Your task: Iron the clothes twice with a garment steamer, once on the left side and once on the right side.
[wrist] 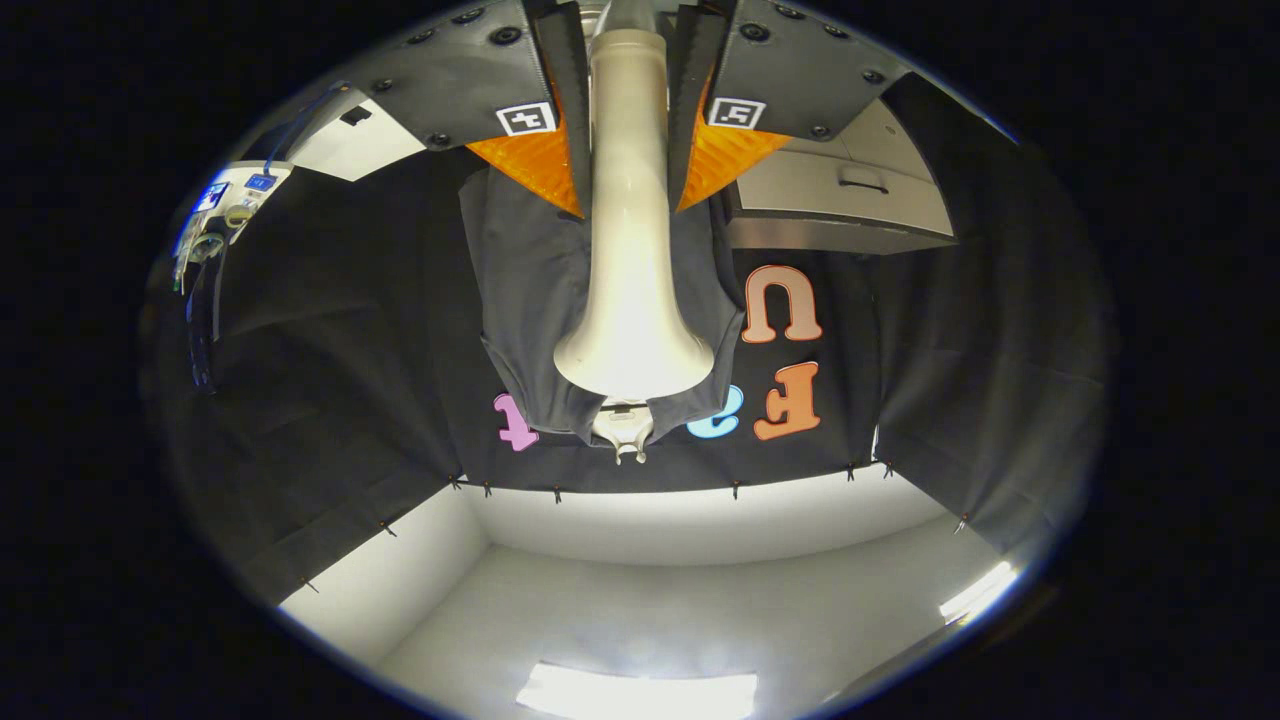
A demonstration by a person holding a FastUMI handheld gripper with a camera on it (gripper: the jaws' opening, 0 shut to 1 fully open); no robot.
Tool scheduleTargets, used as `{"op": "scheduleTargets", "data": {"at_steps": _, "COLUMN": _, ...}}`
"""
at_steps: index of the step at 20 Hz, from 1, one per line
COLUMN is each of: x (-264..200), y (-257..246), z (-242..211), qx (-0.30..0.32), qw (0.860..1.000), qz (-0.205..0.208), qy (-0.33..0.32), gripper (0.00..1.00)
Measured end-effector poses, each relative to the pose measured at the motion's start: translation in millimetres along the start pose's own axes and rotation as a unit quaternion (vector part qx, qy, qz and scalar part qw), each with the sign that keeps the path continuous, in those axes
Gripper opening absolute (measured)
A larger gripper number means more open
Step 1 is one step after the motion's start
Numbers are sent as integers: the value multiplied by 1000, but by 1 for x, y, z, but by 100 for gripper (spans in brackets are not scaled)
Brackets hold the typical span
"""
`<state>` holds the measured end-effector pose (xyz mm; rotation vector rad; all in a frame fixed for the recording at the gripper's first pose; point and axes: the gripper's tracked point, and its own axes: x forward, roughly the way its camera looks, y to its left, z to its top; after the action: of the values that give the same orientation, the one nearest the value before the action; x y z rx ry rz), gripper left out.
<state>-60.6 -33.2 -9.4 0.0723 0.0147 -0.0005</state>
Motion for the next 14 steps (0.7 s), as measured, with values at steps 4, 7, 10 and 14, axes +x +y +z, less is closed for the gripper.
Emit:
{"op": "scheduleTargets", "data": {"at_steps": 4, "x": -2, "y": -1, "z": 1, "qx": 1, "qw": 1000, "qz": -1, "qy": 1, "gripper": 41}}
{"op": "scheduleTargets", "data": {"at_steps": 7, "x": -2, "y": -1, "z": 0, "qx": -1, "qw": 1000, "qz": -3, "qy": 1, "gripper": 41}}
{"op": "scheduleTargets", "data": {"at_steps": 10, "x": -2, "y": 1, "z": -2, "qx": 0, "qw": 1000, "qz": -1, "qy": 2, "gripper": 41}}
{"op": "scheduleTargets", "data": {"at_steps": 14, "x": -2, "y": 3, "z": -2, "qx": -1, "qw": 1000, "qz": 0, "qy": 3, "gripper": 41}}
